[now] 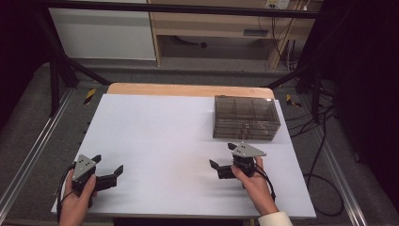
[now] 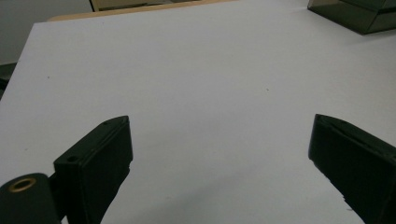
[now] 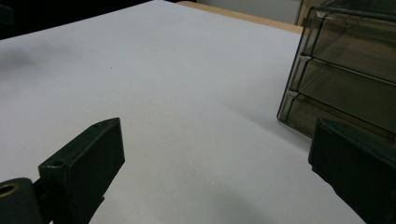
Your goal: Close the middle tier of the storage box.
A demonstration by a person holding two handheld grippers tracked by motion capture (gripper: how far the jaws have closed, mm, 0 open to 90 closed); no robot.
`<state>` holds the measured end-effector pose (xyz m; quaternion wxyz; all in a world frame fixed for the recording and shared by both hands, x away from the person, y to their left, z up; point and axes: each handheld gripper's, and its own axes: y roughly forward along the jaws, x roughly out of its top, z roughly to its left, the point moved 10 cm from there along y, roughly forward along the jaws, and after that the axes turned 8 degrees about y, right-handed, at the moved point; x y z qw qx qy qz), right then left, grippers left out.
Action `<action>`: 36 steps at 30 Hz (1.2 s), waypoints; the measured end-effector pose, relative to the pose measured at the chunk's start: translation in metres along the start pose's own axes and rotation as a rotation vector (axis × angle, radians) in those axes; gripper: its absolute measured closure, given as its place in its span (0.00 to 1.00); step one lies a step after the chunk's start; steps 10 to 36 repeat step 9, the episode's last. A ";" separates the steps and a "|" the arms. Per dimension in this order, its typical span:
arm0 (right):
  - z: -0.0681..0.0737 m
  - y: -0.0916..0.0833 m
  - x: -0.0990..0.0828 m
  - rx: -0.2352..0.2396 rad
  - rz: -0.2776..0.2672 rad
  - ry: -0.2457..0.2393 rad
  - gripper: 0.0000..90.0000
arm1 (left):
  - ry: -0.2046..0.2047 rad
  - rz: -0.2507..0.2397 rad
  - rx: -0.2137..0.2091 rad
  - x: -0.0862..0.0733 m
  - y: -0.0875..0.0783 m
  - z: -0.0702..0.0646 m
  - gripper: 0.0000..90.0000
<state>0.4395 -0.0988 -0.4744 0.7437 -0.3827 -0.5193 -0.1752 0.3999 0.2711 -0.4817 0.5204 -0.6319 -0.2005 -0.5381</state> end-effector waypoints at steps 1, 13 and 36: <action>0.001 0.001 0.001 0.001 -0.004 0.000 0.05 | 0.003 0.001 -0.005 0.000 0.000 -0.001 0.07; 0.005 -0.006 -0.003 -0.001 0.002 0.004 0.03 | 0.025 0.060 -0.037 -0.009 0.006 -0.010 0.07; 0.005 -0.006 -0.003 -0.001 0.002 0.004 0.03 | 0.025 0.060 -0.037 -0.009 0.006 -0.010 0.07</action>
